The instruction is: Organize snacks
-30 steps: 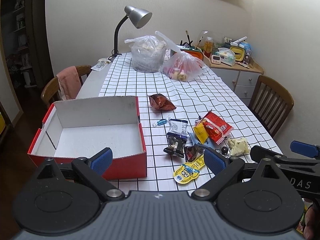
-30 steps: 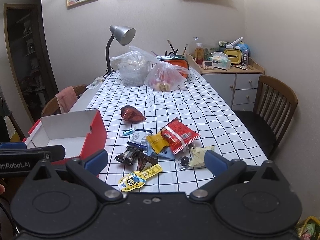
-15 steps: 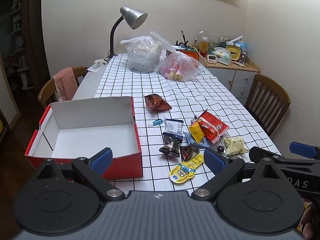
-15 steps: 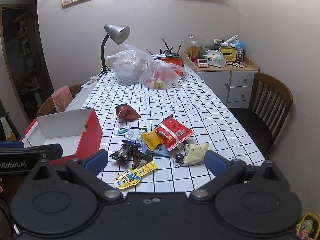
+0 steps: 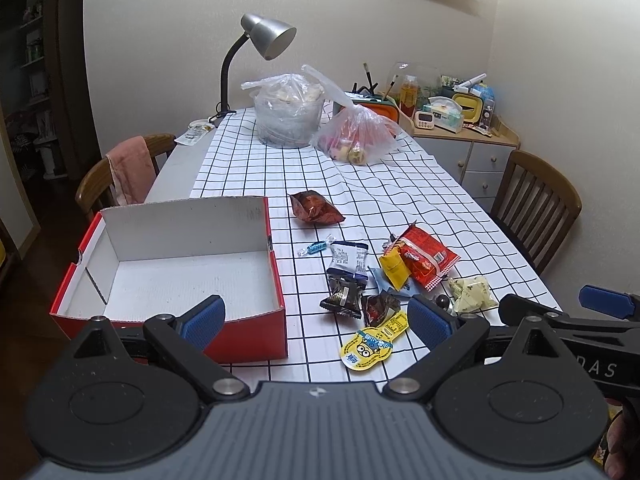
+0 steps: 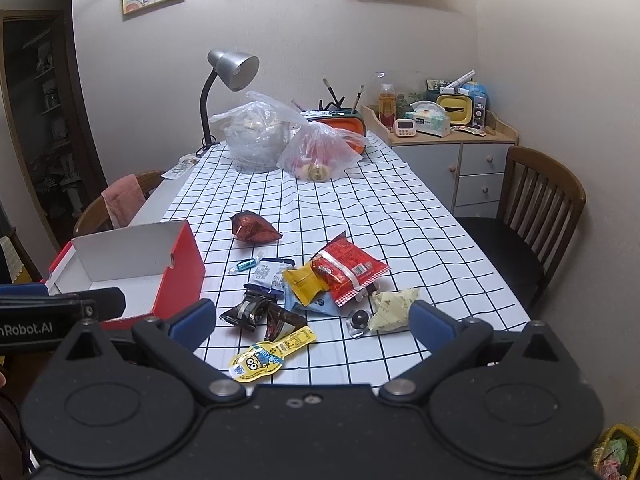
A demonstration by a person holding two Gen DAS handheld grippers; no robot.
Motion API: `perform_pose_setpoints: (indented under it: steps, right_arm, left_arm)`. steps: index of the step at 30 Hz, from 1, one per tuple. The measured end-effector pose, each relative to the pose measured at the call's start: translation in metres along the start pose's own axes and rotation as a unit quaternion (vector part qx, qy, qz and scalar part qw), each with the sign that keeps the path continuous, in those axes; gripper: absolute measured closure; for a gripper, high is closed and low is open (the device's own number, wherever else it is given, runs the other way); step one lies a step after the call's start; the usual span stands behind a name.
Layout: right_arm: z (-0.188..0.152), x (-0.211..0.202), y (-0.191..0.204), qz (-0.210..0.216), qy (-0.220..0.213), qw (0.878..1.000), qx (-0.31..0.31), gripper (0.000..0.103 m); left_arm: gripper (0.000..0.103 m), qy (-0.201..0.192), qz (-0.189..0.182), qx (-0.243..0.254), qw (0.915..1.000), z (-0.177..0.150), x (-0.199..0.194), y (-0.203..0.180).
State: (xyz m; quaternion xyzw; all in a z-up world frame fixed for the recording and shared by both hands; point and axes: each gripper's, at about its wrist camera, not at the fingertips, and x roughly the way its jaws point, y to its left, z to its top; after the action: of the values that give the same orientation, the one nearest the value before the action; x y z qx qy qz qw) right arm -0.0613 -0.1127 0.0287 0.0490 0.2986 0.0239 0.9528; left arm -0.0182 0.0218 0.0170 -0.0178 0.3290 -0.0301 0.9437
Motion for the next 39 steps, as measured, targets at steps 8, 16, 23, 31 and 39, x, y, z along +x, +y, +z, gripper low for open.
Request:
perform_pose_setpoints:
  steps: [8,16,23,31,39]
  right_arm:
    - [0.005,0.005,-0.004,-0.004,-0.004,1.000,0.003,0.000]
    - [0.014,0.030,-0.020,0.004,0.015,1.000,0.006,0.001]
    - [0.017,0.051,-0.033,0.018,0.032,0.999,0.007,0.006]
    - [0.017,0.077,-0.057,0.014,0.064,0.997,0.028,0.006]
    - [0.004,0.113,-0.077,0.002,0.094,0.995,0.018,0.006]
  left_arm:
    - [0.005,-0.002,-0.001,0.000,1.0000,0.008,0.008,-0.002]
    - [0.005,0.002,-0.003,-0.002,1.0000,0.016,0.027,-0.015]
    - [0.005,0.011,-0.006,0.010,0.9999,0.021,0.045,-0.029]
    - [0.005,0.031,-0.016,0.026,0.9991,0.019,0.070,-0.032]
    - [0.005,0.073,-0.040,0.071,0.9940,0.003,0.108,-0.043]
